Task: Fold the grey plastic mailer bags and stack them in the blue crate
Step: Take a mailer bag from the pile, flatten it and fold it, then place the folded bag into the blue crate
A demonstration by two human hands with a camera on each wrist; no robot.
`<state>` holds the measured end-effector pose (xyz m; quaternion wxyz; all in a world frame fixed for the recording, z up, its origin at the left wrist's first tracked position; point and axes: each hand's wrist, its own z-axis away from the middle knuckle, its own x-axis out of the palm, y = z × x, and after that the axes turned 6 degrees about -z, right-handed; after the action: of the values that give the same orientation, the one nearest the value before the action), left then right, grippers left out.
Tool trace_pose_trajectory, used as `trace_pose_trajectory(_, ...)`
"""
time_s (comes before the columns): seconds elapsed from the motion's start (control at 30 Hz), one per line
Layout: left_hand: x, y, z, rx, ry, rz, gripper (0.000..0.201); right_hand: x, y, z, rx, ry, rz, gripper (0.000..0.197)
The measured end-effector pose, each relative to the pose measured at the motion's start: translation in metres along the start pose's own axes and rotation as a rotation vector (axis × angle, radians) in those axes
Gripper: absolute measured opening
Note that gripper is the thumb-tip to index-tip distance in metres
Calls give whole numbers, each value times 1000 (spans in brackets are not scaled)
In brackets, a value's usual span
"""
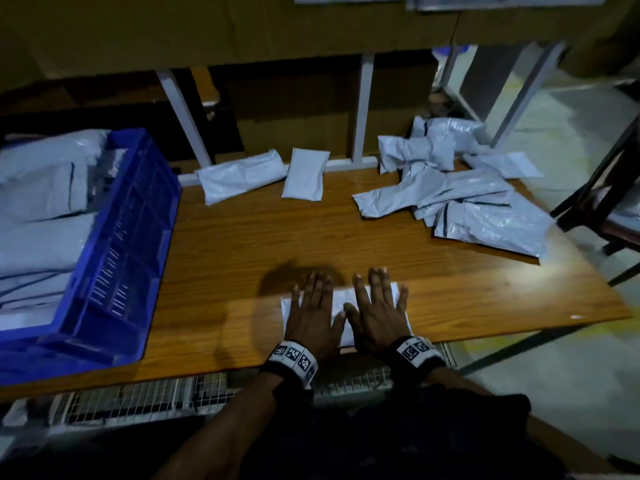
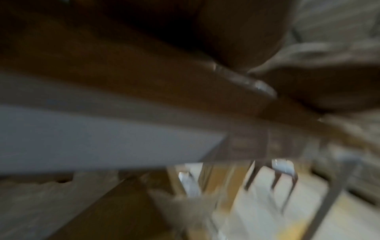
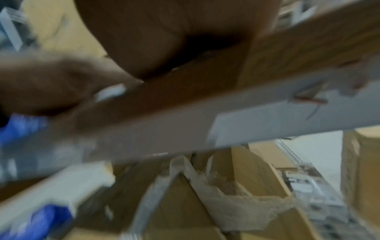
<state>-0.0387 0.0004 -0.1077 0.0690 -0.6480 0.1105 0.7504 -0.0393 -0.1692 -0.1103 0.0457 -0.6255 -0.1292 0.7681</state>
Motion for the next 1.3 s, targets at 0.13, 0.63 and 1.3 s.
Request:
trace_pose_trajectory(0.13,-18,-27,12,-295,142,200,97,-20,14,17,185,146,-103,81)
trace_pose_trajectory(0.63,-14,-84,50,-664,89,988,44,-34,30,23,431,67,-734,34)
trace_pose_trajectory(1.3,-176,-177,189,-603,669,1370,17,-107,-116,31,19,-467,-1565,45)
